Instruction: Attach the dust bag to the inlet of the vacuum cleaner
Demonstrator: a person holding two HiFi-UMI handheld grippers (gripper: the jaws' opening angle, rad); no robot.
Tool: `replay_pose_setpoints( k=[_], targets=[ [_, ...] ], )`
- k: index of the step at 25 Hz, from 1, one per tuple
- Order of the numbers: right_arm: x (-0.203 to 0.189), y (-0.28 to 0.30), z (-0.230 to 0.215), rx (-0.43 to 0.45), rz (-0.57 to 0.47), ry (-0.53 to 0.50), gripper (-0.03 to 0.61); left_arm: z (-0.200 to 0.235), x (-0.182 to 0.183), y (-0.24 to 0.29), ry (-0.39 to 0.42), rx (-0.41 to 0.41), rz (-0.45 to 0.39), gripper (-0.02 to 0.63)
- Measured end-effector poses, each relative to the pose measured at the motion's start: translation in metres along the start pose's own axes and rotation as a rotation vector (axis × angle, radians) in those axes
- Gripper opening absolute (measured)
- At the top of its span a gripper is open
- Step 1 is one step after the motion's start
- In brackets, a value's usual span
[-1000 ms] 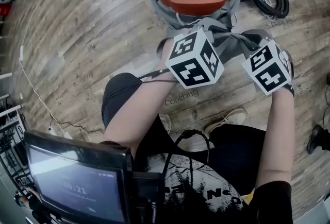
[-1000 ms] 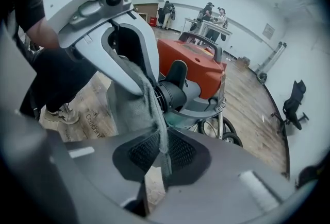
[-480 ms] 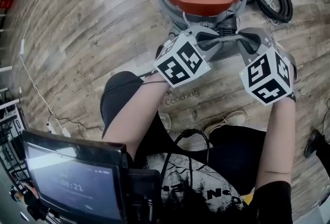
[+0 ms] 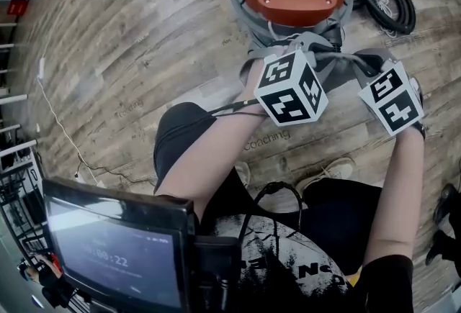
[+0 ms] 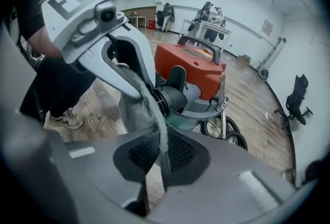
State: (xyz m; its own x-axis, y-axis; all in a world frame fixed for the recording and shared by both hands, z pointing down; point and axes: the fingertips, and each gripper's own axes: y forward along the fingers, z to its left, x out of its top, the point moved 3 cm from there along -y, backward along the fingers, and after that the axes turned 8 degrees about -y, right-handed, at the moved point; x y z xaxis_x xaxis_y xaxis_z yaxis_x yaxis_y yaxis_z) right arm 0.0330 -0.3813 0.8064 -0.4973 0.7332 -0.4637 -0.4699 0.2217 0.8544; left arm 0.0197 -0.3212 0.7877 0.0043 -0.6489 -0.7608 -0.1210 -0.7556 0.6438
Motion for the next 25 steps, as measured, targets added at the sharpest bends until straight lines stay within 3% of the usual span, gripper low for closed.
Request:
replay_pose_setpoints(
  k=[4,14,16,22,25],
  targets=[
    [0.009,0.006,0.002,-0.079,0.014,-0.140,0.025,0.002,-0.010,-0.004,-0.029,-0.006,-0.019,0.043],
    [0.036,-0.008,0.011,-0.129,-0.051,-0.232,0.026,0.005,-0.038,-0.009,-0.155,-0.034,-0.083,0.035],
    [0.030,-0.008,0.009,-0.121,-0.054,-0.209,0.026,0.006,-0.031,-0.008,-0.145,-0.027,-0.066,0.041],
    [0.005,-0.001,0.005,-0.078,-0.036,-0.087,0.022,0.004,-0.007,0.000,-0.009,0.008,-0.012,0.054],
    [0.003,0.002,0.002,-0.115,0.007,-0.138,0.022,0.005,-0.002,0.000,-0.046,0.004,-0.042,0.055]
  ],
)
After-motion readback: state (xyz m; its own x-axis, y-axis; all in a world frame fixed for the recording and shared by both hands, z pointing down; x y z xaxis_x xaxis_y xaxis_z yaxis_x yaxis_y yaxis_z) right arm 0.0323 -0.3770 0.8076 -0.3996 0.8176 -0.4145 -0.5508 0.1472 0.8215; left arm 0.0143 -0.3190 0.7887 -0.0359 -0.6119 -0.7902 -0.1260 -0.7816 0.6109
